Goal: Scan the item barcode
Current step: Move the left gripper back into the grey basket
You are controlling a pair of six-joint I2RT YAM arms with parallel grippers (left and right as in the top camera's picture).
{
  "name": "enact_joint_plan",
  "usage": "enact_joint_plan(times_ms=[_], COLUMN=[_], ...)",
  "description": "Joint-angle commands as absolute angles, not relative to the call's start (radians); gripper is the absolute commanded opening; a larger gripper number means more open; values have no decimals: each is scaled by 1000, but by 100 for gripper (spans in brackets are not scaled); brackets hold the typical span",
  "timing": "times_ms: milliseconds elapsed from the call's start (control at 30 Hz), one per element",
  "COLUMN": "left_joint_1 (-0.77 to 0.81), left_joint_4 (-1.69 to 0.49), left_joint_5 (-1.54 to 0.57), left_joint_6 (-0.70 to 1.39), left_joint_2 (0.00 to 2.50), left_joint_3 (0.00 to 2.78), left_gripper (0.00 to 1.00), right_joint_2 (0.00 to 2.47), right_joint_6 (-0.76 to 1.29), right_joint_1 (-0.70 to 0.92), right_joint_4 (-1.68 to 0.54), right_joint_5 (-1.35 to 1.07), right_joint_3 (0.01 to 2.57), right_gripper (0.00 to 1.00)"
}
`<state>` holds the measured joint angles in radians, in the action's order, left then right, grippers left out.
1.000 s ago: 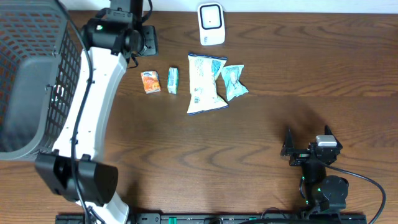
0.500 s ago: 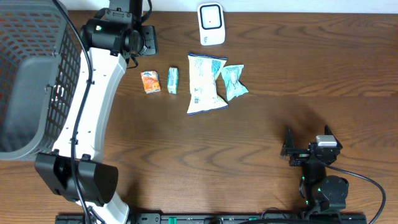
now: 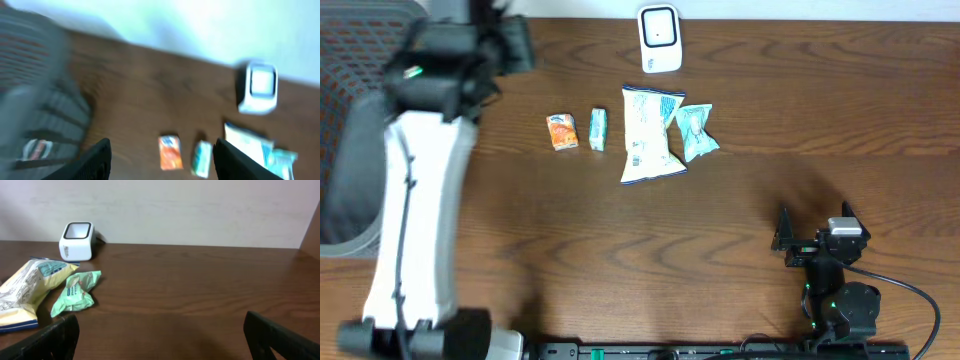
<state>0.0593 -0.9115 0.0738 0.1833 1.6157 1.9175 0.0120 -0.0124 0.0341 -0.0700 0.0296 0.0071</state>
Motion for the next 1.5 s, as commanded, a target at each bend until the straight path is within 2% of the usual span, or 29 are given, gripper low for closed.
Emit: enact_joint_plan(times_ms=[0,267,667,1067,1300,1467], left_joint_1=[-41,-269,-472,-525,-539,-559], left_joint_4=[-907,-926,-937,-917,-824,-803], left_joint_5=[76,75,72,72,72,72], left_joint_6=[228,382,400,448,440,260], left_joint_2=[1567,1562,1575,1687,1812,1905], left_joint_3=[1929,1929,1885,1861,1861,1861], left_gripper=[64,64,64,64,64,64], right_joint_2=[7,7,7,7,7,7], right_joint_6=[-24,-23,-23,-23,-23,-23], right_joint_1=[34,34,34,34,34,34], right_joint_4=[-74,-74,-74,-74,-74,-74], right_joint_5=[27,27,27,27,27,27], right_joint_3=[6,6,6,6,6,6], right_gripper=[99,99,99,99,99,99])
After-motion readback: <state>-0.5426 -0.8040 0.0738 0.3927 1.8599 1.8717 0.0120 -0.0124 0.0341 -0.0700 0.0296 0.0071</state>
